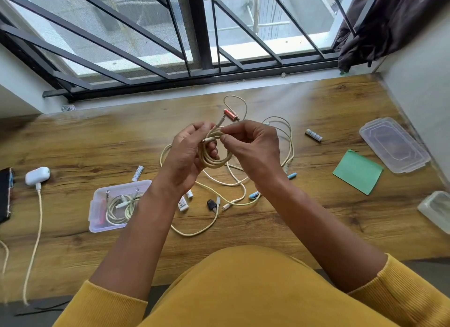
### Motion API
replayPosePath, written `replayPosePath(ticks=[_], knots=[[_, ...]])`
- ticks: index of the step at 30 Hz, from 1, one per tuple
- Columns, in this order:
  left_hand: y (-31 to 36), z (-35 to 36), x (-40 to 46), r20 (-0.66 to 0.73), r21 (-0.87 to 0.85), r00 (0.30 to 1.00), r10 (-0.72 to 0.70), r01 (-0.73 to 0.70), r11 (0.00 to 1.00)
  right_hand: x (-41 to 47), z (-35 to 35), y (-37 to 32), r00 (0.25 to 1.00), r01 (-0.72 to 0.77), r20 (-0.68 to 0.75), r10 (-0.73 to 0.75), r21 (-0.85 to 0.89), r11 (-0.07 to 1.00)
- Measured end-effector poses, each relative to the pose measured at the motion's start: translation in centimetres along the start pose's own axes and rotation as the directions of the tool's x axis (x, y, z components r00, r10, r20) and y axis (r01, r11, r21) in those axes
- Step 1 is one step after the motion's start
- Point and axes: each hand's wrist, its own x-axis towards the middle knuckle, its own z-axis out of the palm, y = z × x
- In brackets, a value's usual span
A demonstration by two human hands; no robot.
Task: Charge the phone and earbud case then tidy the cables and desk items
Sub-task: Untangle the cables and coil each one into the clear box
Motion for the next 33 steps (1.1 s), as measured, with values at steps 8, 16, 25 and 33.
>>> replayPosePath(ticks=[8,16,25,33], knots=[[0.1,-0.5,0.0,-0.001,0.403,0.958,0.288,-0.263,0.877,0.2,-0.8,-0.1,0.999,0.014,-0.038,-0.018,-0.114,0.993],[0.0,-1.2,0.0,-0.051,0.151,0.992,0.119,-0.11,0.982,0.2,-1.3,0.2,0.998,0.052,-0.032,-0.054,-0.085,0.995],[-1.0,-0.9,0.3,-0.214,0.256,0.924,0.318,-0.261,0.931,0.0,-1.3,0.0,0.997,0.046,-0.065,-0.045,0.009,0.999],[-0.6,-0.4,-0.2,-0.02,0.402,0.94,0.341,-0.304,0.864,0.4,-1.4,0.0,0.992,0.026,-0.122,-0.024,0.013,1.0]])
